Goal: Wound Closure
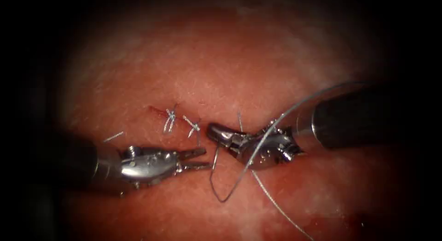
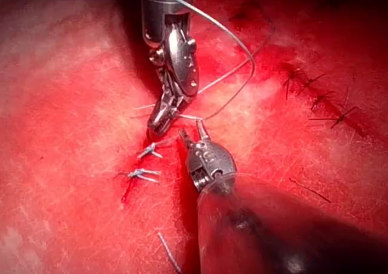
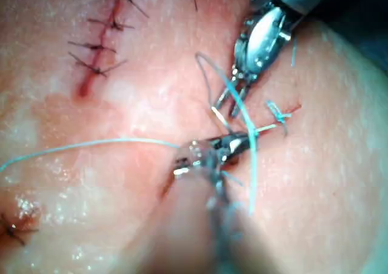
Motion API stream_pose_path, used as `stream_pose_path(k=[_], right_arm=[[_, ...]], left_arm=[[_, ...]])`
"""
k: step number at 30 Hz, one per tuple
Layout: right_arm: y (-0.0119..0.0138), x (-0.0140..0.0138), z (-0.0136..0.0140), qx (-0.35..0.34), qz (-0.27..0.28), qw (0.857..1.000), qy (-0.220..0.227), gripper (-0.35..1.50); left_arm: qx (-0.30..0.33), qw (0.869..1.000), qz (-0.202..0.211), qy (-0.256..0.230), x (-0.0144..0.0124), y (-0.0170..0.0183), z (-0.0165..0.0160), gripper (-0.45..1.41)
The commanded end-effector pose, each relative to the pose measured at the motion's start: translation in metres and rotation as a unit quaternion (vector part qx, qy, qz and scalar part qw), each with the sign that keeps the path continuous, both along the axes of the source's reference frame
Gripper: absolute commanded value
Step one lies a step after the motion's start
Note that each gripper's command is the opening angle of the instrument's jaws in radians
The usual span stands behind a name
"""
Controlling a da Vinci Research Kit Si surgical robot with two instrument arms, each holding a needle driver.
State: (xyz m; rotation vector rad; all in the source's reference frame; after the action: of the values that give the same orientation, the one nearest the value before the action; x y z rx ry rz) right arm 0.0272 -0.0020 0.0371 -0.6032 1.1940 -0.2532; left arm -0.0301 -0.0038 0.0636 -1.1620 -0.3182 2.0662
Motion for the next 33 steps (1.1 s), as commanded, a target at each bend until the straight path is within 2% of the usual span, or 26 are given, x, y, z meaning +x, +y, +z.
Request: stream_pose_path(k=[1,8,20,27,33], right_arm=[[-0.0011,0.0006,-0.0001,0.003,-0.001,1.0,0.001,-0.35],[-0.0006,0.0007,-0.0006,0.031,0.008,0.999,0.007,-0.35],[0.0028,0.0003,-0.0073,0.034,0.042,0.998,0.04,-0.35],[0.0032,0.0002,-0.0069,0.034,0.046,0.998,0.039,-0.35],[0.0036,0.0,-0.0066,0.033,0.046,0.998,0.04,-0.35]], left_arm=[[0.003,1.0,0.001,0.0,-0.0005,-0.0014,0.0004,-0.06],[0.003,1.0,0.001,0.0,-0.0005,-0.0014,0.0004,-0.06],[0.004,1.0,-0.01,0.007,-0.001,0.0,0.0012,-0.06],[0.004,1.0,-0.024,0.016,-0.0017,0.0013,0.0032,-0.05],[0.006,0.999,-0.02,0.029,-0.0016,0.0012,0.0054,-0.05]])
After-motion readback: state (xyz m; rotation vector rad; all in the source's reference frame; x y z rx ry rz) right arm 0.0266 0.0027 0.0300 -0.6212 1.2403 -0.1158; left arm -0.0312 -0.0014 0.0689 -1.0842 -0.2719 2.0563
